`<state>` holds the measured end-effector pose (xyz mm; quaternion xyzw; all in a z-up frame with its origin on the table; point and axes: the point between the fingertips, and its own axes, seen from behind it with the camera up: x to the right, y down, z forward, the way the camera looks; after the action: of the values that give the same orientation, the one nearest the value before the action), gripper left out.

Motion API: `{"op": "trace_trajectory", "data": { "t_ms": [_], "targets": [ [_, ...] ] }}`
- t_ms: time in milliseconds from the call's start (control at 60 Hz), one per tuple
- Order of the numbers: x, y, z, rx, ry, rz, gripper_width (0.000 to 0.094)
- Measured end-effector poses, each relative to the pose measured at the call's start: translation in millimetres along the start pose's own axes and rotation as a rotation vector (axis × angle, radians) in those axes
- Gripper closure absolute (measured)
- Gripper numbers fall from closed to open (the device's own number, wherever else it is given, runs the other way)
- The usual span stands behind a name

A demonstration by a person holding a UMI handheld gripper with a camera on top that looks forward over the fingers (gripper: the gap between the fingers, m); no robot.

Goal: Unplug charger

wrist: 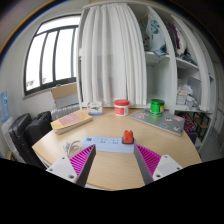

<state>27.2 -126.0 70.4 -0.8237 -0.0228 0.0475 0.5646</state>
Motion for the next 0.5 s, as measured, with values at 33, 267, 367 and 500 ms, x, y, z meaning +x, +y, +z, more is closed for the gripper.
{"op": "trace_trajectory", "data": {
  "t_ms": [33, 267, 367, 500],
  "targets": [
    [16.5, -1.4, 11.8, 0.002, 0.033, 0.002, 0.0144],
    [54.9, 11.3, 85.1, -0.079, 0.099, 0.006, 0.0231],
    [52.6, 6.3, 95.9, -0.041, 0.073, 0.038, 0.0577],
    [51.0, 6.0, 93.4, -0.01, 0.089, -0.007, 0.0708]
  ]
}}
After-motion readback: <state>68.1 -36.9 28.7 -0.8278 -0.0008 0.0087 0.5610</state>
